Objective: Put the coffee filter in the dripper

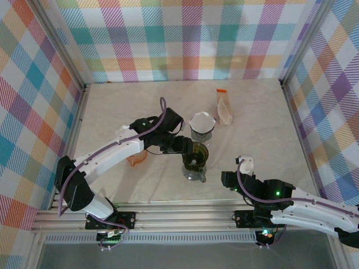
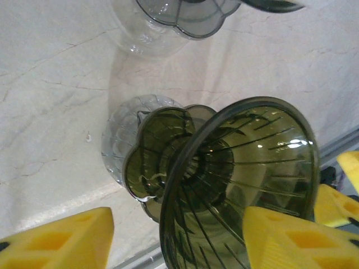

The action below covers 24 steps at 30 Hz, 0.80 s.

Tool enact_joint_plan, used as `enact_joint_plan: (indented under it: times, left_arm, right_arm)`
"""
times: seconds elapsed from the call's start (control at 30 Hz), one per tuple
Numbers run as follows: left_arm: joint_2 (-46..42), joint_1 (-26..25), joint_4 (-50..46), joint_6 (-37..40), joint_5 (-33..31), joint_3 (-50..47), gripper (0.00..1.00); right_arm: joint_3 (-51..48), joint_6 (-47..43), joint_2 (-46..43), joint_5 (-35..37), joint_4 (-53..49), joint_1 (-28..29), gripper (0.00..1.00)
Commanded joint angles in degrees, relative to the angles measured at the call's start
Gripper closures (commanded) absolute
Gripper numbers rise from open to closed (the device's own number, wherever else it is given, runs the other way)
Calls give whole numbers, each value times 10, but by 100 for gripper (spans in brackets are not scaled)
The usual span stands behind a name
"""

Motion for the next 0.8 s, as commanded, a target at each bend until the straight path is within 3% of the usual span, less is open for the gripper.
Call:
enact_joint_plan:
  times: [0.0,0.1,0.13,0.33,0.47,0.63,0.77]
  left_arm:
    - [-34,4,9,4,-7,24,27]
    - [-58,5,19,2,-10,35,12]
    - [-64,5,20,3,-13,37,1]
    - [-136,4,54,8,-55,5,0]
    - [-189,3,77,8,-89,-39,0]
    - [-234,2,89,5,-111,-92,0]
    - [-267,2,106,-7,-125,-146,0]
  right_arm:
    - [2,-9,5,11,16,3,33]
    - [2,-10,22,8,28,3,33]
    - [3,-9,30,8,31,3,33]
    - [8,-3,91,-1,58,-32,33]
    - [9,-19,129,-73,87,-128,39]
    - [8,-100,151,-148,170,-253,41]
    - [59,-164,222,-227,219,-358,42]
